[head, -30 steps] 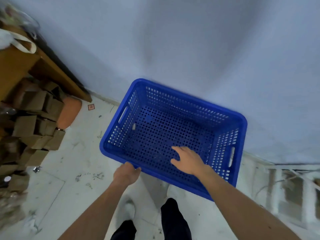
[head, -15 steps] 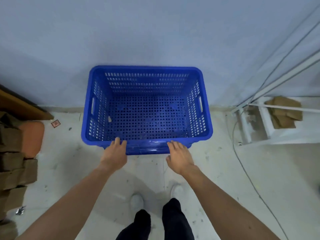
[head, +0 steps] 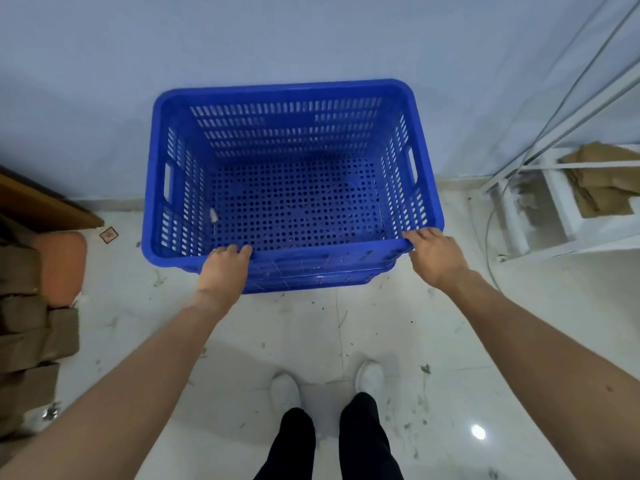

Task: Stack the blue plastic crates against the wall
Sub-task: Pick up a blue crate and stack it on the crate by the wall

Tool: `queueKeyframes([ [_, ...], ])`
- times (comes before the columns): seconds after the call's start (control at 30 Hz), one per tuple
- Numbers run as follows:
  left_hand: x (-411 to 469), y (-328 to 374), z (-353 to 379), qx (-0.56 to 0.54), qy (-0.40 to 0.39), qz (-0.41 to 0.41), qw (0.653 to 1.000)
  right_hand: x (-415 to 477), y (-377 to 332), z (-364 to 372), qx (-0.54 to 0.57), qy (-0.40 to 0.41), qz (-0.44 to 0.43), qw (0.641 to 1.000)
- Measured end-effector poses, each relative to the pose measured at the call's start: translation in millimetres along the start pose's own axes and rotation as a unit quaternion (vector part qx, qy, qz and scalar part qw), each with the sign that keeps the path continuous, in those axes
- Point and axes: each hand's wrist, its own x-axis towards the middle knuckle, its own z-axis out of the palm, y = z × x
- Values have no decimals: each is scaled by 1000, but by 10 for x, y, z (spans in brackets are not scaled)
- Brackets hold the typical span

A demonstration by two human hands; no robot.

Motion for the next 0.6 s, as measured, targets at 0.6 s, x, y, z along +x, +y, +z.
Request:
queueKeyframes([
  [0.6, 111, 19, -229, 65, -17, 19, 998, 134, 70, 53, -104, 96, -79, 987],
])
